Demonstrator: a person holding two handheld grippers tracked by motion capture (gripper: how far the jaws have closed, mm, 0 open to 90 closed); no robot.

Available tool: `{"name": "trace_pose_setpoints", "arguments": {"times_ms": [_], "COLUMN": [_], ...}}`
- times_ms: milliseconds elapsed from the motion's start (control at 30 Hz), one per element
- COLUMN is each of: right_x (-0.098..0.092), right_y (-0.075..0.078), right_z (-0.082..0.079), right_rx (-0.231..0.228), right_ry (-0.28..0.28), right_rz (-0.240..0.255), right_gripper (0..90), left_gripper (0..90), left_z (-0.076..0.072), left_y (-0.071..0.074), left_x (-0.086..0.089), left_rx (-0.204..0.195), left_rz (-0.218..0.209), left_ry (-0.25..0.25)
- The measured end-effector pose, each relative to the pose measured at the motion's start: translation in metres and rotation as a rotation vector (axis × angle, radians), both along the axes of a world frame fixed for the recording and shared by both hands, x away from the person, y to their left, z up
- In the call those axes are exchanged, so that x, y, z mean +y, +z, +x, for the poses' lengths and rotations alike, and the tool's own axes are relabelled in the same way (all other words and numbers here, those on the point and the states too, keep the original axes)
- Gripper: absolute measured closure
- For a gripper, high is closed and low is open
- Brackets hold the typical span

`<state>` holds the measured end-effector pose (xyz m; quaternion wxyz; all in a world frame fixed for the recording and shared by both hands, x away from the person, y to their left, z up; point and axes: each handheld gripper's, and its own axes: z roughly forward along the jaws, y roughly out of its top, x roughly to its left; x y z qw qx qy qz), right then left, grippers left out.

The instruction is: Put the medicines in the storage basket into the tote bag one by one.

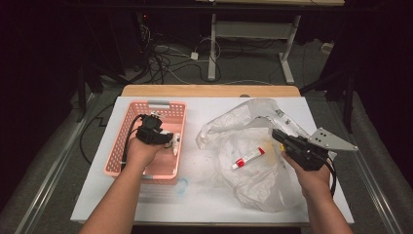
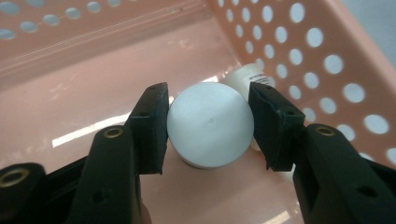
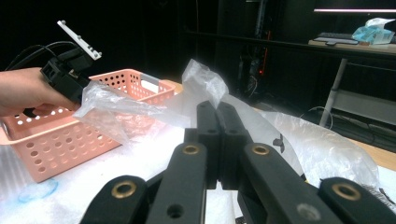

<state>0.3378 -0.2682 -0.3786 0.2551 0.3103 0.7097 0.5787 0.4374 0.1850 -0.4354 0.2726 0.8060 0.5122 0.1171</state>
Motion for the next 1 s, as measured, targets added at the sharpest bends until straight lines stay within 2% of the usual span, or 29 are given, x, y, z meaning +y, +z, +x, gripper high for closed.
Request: {"name": "trace_pose_setpoints", "arguments": {"times_ms": [167, 300, 433, 600, 1000], "right_x": [-0.001, 0.0, 0.001, 0.002, 0.002], "right_y": [0.0, 0.0, 0.0, -0.001, -0.001], "right_z": [0.0, 0.0, 0.0, 0.0, 0.0], "right_rx": [0.001, -0.001, 0.001, 0.004, 0.002], "right_ry": [-0.003, -0.001, 0.002, 0.0, 0.0], "right_rz": [0.002, -0.002, -0.005, -0.004, -0.006], "right_gripper": [90.0, 90.0, 90.0, 90.0, 90.0], "left_gripper": [48.7, 48.7, 48.7, 48.6, 48.7], "left_z": [-0.001, -0.004, -0.005, -0.005, -0.007], "left_y": [0.002, 0.006, 0.006, 0.0, -0.001], "left_x": [0.016, 0.028, 0.035, 0.038, 0.038], "left_rx": [0.011, -0.004, -0.004, 0.009, -0.006], "left_rz": [0.028, 0.015, 0.011, 0.01, 0.009], "left_ry": [0.035, 0.063, 0.07, 0.076, 0.075]}}
